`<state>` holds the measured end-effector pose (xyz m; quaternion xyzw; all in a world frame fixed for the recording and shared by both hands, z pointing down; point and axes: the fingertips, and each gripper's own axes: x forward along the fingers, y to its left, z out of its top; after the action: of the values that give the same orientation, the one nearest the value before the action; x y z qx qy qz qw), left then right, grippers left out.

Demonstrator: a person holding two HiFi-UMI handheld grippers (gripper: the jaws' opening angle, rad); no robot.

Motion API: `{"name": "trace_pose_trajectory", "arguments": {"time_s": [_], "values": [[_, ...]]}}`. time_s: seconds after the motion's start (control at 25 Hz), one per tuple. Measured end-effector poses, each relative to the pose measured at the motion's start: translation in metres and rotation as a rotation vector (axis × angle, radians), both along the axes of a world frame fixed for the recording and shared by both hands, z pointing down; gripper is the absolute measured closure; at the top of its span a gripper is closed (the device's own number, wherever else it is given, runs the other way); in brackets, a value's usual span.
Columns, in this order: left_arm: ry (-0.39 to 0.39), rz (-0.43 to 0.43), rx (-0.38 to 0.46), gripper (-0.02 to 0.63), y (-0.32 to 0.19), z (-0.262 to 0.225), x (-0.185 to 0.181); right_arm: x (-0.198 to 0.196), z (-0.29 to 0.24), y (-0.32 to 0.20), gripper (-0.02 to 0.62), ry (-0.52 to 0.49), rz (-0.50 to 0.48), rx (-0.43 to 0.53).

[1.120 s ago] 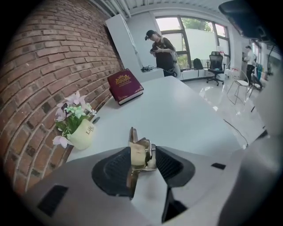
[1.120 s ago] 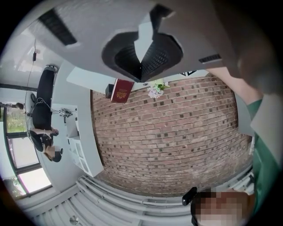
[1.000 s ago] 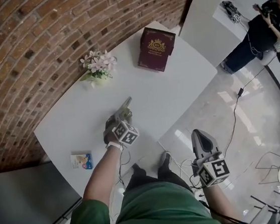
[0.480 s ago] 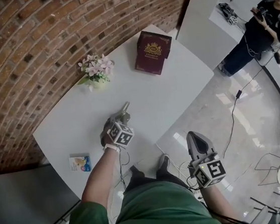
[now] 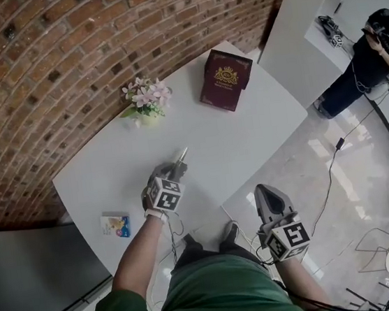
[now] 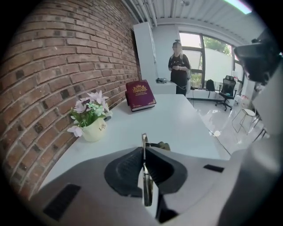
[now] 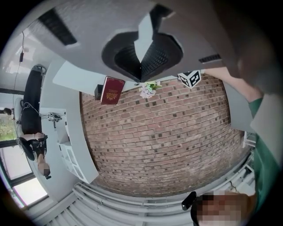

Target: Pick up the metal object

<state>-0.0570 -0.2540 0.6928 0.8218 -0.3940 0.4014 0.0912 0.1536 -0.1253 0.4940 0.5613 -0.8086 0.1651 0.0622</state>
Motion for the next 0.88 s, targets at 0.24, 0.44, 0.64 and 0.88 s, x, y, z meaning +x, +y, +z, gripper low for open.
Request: {"name": "trace_pose_trajectory", "arguments": {"time_s": [0.24,0.44,0.64,0.88], "values": [[0.157,-0.065,0.086,0.589,0.005,-0.059,-0.004,-0.008,-0.002,-0.011,0.592,0.0,-0.026,0.004],[0.263,-0.089,0.144,0.589,0.016,-0.106,-0.004,-0.015,-0.013,-0.017,0.592,-0.005,-0.05,0.035],[0.377,-0.122,0.2,0.589,0.028,-0.161,-0.004,-0.02,-0.025,-0.022,0.592,0.022,-0.083,0.063],[0.465,-0.139,0.272,0.589,0.043,-0.214,-0.006,-0.025,-0.05,-0.023,0.592,0.026,-0.128,0.127]]}}
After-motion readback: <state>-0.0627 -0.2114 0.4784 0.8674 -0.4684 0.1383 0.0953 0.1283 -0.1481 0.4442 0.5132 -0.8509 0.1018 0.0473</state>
